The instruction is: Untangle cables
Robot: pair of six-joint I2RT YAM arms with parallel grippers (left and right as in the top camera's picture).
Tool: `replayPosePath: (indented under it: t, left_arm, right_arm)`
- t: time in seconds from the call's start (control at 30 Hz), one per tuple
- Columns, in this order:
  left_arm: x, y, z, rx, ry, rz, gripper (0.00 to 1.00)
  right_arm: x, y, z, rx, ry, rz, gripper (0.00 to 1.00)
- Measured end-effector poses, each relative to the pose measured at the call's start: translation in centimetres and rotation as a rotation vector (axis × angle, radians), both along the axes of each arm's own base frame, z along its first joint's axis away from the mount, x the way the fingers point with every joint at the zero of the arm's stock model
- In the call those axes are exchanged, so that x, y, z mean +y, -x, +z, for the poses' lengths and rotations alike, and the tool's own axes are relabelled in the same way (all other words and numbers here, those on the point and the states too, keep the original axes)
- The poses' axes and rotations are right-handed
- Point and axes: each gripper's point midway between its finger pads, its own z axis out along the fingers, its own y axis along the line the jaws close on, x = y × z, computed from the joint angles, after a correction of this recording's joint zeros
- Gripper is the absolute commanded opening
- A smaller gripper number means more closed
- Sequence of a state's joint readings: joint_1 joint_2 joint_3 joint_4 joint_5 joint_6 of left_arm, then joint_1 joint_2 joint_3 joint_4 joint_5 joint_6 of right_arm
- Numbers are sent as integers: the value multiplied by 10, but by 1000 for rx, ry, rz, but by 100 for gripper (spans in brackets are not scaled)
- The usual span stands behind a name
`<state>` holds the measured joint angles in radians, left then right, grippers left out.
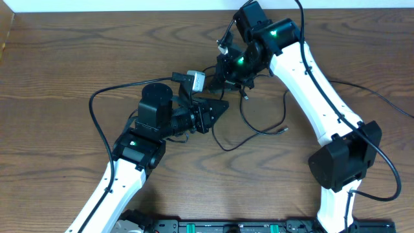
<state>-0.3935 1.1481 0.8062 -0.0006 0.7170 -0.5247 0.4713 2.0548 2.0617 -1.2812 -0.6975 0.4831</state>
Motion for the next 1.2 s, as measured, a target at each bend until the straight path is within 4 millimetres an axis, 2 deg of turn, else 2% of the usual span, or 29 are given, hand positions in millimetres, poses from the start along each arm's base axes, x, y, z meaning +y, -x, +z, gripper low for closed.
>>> replayPosePath:
  t: [0.03, 0.1, 0.13, 0.27, 0.37, 0.47, 0.6, 0.67, 0.73, 0.8, 0.87, 0.93, 1.0, 1.1, 1.2]
  left_arm:
    - [0, 0, 0, 4, 2, 0, 64]
    - [0, 2, -3, 15, -8, -5, 79]
    - [1, 3, -7, 22, -19, -8, 83]
    - [6, 9, -24, 74, -72, -2, 84]
    - [17, 10, -42, 130, -143, 46, 84]
    - [30, 7, -58, 162, -220, 121, 84]
    - [47, -1, -70, 163, -301, 212, 84]
    - [53, -6, -73, 155, -329, 248, 84]
    - [57, -10, -76, 153, -350, 274, 84]
    - [60, -12, -80, 158, -365, 287, 84]
    - [62, -14, -85, 167, -384, 299, 84]
    - [62, -15, -91, 181, -396, 300, 84]
    - [63, -16, -98, 197, -409, 300, 84]
    - [64, -18, -110, 225, -433, 303, 84]
    - [64, -19, -118, 244, -448, 302, 84]
  right_arm:
    - [-1, -1, 0, -2, 1, -3, 1]
    - [-7, -7, 0, -6, 4, -20, 1]
    - [-10, -10, 0, -7, 4, -30, 1]
    - [-31, -28, 6, -39, -5, -88, 1]
    - [-48, -42, 27, -112, -32, -132, 1]
    - [-68, -52, 76, -279, -96, -169, 1]
    - [-91, -47, 173, -596, -214, -198, 1]
    - [-98, -33, 228, -784, -278, -192, 1]
    - [-102, -10, 280, -959, -342, -174, 1]
    - [-106, 15, 319, -1095, -390, -158, 1]
    - [-111, 39, 348, -1192, -426, -145, 1]
    - [-115, 59, 365, -1248, -446, -137, 1]
    - [-117, 70, 372, -1271, -455, -132, 1]
    - [-117, 72, 373, -1276, -456, -127, 1]
    - [-115, 65, 367, -1255, -447, -127, 1]
